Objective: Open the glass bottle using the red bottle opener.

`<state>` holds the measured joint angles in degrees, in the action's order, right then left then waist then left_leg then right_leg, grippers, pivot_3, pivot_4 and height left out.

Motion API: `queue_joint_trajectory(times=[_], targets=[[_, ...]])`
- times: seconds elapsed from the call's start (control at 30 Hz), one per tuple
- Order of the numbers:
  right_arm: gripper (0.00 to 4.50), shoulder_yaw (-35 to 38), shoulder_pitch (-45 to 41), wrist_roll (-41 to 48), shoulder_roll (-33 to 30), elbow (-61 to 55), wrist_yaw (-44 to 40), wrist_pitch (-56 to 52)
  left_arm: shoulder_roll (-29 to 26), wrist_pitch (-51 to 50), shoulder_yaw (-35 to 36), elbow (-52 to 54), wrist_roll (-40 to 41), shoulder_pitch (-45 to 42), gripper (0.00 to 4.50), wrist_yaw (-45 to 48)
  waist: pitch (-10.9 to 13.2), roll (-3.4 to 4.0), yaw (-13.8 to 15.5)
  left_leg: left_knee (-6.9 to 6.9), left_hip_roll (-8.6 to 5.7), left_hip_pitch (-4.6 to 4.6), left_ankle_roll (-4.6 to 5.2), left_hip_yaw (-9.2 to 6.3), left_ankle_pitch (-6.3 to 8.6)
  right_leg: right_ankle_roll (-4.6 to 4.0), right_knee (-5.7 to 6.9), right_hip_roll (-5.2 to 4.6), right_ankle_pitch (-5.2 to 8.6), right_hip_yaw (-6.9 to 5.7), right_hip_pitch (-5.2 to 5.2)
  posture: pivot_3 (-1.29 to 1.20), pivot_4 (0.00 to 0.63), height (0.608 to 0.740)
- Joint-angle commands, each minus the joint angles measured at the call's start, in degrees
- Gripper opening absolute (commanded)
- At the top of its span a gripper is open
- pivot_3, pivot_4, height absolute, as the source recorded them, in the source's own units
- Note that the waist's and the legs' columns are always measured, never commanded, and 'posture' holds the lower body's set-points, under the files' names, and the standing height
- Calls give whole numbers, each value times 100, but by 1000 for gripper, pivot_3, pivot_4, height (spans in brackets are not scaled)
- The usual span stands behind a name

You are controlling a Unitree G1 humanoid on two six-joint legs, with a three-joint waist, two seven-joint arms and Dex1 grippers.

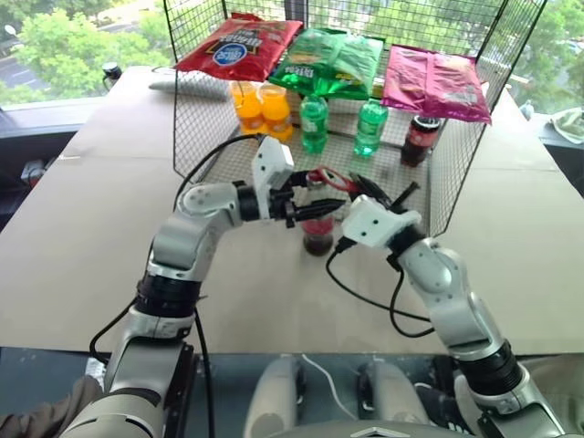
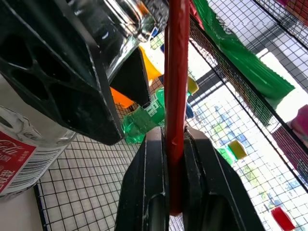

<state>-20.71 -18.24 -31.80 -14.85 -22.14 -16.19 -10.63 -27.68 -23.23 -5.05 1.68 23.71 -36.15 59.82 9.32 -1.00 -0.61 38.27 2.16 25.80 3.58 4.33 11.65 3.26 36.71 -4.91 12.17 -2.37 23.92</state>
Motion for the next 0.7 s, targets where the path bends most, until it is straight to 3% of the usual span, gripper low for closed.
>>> queue_joint_trajectory(times=[0.03,0.37,0.5,0.7], targets=[[0,27,-101,5,222,-72,139,40,35,108,14,57,-15,-153,2846,-23,0,0,-4,0,0,0,0,0,0,0,0,0,0,0,0,0,150,740],[0,247,-219,-66,316,-12,260,1,-43,85,53,83,26,-143,2846,86,1,1,-5,-2,0,0,0,-1,0,0,0,-1,0,0,1,0,150,740],[0,254,-217,-67,322,-9,249,2,-82,93,58,103,14,-97,4443,100,2,2,-6,-4,0,0,0,0,0,0,0,-1,0,0,1,0,150,740],[0,234,-186,-82,269,-1,223,46,-151,150,62,118,-20,-49,4443,133,2,3,-6,-4,0,0,-1,0,0,0,-1,-1,0,0,1,0,150,740]])
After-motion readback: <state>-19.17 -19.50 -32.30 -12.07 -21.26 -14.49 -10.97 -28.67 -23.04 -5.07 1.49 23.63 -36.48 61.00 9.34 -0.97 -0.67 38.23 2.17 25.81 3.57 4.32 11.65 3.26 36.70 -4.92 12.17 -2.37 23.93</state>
